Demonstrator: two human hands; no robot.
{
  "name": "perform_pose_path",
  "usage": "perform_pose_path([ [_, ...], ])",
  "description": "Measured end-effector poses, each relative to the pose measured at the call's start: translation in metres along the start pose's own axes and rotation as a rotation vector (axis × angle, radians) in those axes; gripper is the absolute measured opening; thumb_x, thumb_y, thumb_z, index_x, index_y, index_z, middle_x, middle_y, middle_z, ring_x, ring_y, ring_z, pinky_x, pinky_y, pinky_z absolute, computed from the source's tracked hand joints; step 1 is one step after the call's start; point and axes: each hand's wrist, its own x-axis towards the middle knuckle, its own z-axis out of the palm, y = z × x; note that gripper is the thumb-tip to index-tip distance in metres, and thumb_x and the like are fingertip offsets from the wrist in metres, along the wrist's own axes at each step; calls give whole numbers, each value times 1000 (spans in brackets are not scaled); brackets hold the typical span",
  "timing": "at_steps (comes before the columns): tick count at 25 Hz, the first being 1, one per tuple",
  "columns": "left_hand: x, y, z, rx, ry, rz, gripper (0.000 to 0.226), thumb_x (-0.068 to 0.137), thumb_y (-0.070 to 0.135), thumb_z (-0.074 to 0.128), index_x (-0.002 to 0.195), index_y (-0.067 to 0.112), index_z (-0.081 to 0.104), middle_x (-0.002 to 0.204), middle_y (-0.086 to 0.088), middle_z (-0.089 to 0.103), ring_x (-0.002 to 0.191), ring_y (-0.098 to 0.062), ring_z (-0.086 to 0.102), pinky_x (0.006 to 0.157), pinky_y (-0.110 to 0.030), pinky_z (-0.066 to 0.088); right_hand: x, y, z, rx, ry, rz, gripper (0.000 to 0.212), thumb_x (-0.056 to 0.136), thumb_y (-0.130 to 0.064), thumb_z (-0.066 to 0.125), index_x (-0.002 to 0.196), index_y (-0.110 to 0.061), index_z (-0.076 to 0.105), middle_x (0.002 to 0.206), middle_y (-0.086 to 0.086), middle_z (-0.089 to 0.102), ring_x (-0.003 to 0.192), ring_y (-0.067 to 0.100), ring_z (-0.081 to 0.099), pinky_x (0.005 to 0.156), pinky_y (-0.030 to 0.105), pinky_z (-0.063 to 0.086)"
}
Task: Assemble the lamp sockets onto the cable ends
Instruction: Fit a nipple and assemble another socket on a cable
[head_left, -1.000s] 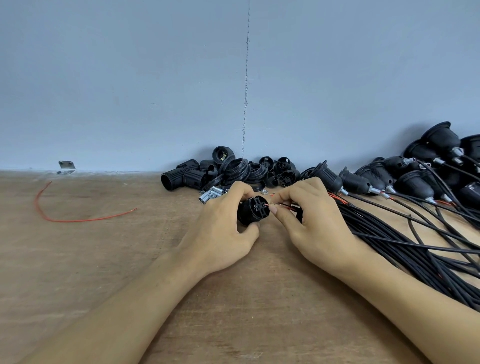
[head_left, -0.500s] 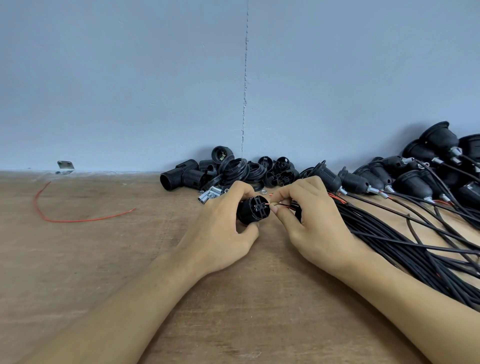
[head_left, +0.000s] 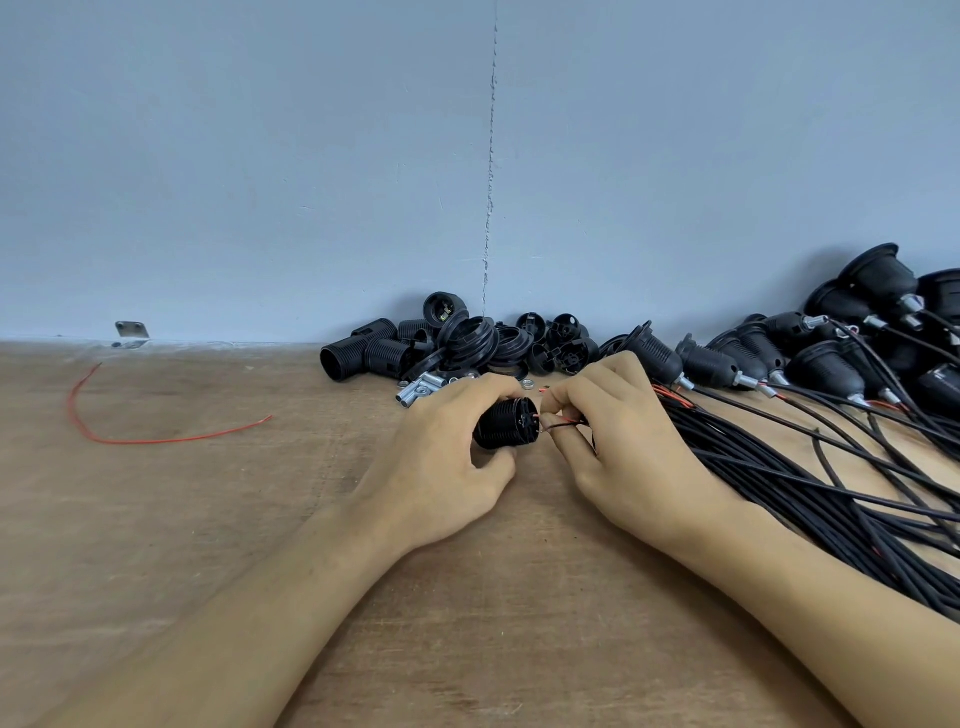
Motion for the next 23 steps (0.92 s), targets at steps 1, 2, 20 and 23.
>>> perform_pose_path([
  [1,0,0,0,13,-4,6,45,81,14,75,121,32,64,106,19,67,99,-2,58,87,-21,46,0,0,0,-10,-6,-4,7,87,-2,68,88,-9,66,86,-1,60,93,25,45,86,33,41],
  [2,0,0,0,23,-9,14,47,81,14,75,124,31,65,109,19,67,102,-1,59,89,-19,46,0,0,0,-14,-12,-4,7,87,-2,68,88,-9,65,87,-1,60,93,26,46,86,35,42],
  [20,3,-5,3,14,-93,138,52,84,8,76,131,28,67,127,17,65,118,5,52,94,0,32,-1,1,1,-4,-159,131,17,90,-14,61,80,-24,52,75,-18,46,84,18,41,80,38,41],
  [23,3,-4,1,13,-107,153,53,84,7,76,132,28,66,127,18,66,120,1,54,102,-8,34,-1,2,2,27,-166,166,16,92,-17,60,81,-26,54,75,-20,47,86,16,43,79,34,37],
])
